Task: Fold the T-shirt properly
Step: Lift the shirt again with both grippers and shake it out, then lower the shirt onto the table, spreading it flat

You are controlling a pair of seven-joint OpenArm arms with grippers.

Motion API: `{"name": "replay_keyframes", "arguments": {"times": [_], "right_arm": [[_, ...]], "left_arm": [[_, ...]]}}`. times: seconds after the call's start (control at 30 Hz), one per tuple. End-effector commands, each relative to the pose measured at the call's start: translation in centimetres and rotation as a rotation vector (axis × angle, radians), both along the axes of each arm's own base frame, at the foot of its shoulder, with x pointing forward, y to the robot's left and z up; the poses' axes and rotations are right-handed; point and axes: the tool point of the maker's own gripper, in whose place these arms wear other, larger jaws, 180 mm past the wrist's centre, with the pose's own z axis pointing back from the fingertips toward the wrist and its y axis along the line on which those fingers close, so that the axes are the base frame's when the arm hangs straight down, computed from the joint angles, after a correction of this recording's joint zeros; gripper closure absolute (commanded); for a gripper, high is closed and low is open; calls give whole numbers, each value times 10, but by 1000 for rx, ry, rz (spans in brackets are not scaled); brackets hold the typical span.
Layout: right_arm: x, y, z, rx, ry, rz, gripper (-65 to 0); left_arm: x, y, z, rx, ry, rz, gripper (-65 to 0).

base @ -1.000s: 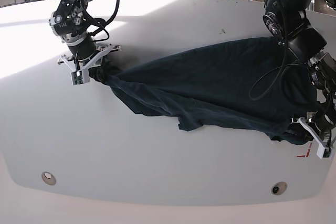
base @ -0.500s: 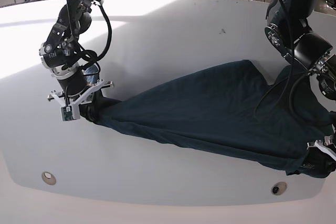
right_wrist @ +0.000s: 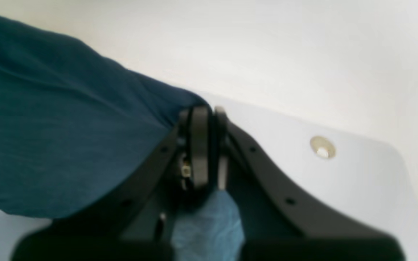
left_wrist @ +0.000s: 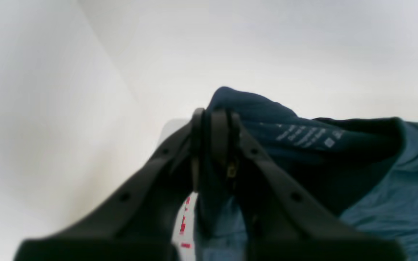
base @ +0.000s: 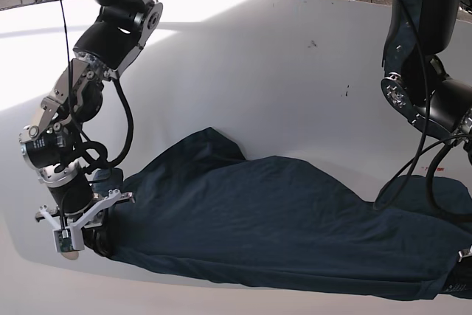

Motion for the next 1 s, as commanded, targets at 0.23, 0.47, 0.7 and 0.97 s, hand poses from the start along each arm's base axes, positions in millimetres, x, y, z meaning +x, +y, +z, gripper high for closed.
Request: {"name": "replay_keyframes", "arguments": {"times": [0.23,0.47,0.7,0.97], "right_arm": [[29,10,122,-167,-239,49,-6],[31,15,164,-267,-290,53,-6],[27,15,162,-299,-279,53,-6],[8,8,88,-316,-146,58,-6]], "left_arm": [[-19,12,105,28,-255,34,0],[-19,0,130,62,-295,11,0],[-16,-4,116,76,-259,2,0],[-16,-15,65,95,-177,-34,0]]}}
